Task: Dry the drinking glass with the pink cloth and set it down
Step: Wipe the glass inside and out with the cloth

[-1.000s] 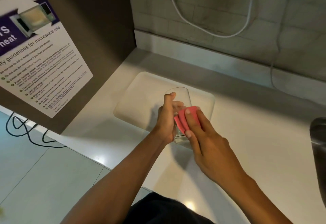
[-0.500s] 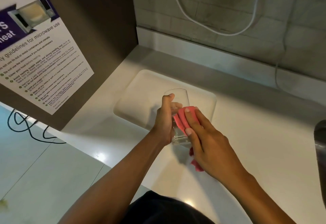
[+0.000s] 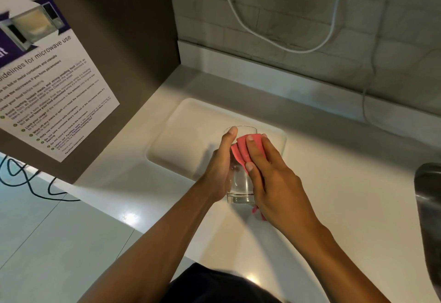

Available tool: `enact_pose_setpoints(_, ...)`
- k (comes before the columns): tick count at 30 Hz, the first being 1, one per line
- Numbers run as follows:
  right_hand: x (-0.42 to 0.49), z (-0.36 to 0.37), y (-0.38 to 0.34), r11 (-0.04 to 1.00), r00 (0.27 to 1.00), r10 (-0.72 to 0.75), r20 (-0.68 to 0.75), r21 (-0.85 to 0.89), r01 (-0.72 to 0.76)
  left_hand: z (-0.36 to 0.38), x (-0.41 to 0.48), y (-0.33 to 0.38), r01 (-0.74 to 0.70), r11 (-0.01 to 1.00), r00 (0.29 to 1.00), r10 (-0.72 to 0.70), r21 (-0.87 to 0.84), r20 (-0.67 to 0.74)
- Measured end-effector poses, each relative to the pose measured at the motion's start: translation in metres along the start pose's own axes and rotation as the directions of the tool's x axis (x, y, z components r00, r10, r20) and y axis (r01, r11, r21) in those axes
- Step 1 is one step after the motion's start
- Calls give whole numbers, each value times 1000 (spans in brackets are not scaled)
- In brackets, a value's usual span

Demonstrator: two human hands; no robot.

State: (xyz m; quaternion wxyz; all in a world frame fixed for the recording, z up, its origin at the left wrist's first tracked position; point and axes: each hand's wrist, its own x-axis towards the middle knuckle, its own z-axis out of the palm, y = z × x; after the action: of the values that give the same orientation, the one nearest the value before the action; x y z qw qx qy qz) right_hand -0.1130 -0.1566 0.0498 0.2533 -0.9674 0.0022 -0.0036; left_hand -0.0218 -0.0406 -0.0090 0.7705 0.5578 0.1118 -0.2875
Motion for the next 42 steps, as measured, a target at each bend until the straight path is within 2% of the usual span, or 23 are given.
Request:
enact_pose_setpoints(6, 2, -5, 2, 998, 1000, -8, -11, -54, 8, -5, -3, 4, -72, 995, 995, 77, 75, -62)
enact_pose_setpoints(9, 3, -5, 2, 997, 1000, -4, -13, -80, 3, 0, -6, 4, -32, 999, 996, 34, 24, -81)
enact_pose_setpoints(14, -3, 11, -5, 993, 1000, 6, 27, -122, -2, 11, -6, 1, 20, 999, 979, -25, -28, -204)
enact_pose_setpoints(16, -5, 11, -3, 996, 1000, -2, 12, -92, 3, 11, -9, -2, 29, 1000, 975, -28, 2, -221)
enact_pose_setpoints(18, -2, 6, 2, 1000, 999, 24, -32, 20, -24, 11, -12, -5, 35, 999, 973, -29, 20, -229)
enact_pose_setpoints(20, 7, 1, 6, 988, 993, 93, -72, 130, -83, 12, -12, -7, 50, 999, 973, -49, 0, -227)
enact_pose_setpoints(22, 15, -2, 9, 981, 988, 127, -88, 157, -112, 14, -13, -8, 55, 998, 977, -55, -10, -206)
enact_pose_setpoints(25, 13, -3, 6, 994, 995, 29, -96, 107, -19, 15, -15, -3, 21, 999, 980, -12, 43, -197)
enact_pose_setpoints(27, 3, 1, 7, 998, 997, -62, -38, 24, 63, 12, -15, 1, -9, 1000, 982, 14, 28, -189)
enact_pose_setpoints(29, -4, 5, 10, 997, 997, -81, 5, 2, 81, 7, -13, 5, -10, 1000, 985, 11, 9, -174)
enact_pose_setpoints(34, 15, 3, 14, 974, 999, 18, -50, 227, -6, 11, -17, 1, 18, 1000, 993, -21, -23, -113)
enact_pose_setpoints(38, 7, 12, 11, 960, 999, -20, -39, 277, 30, 5, -12, 9, 18, 999, 996, -21, -41, -82)
enact_pose_setpoints(42, 3, 13, 13, 946, 1000, -2, 1, 324, 1, 5, -9, 11, 19, 998, 998, -22, -65, -59)
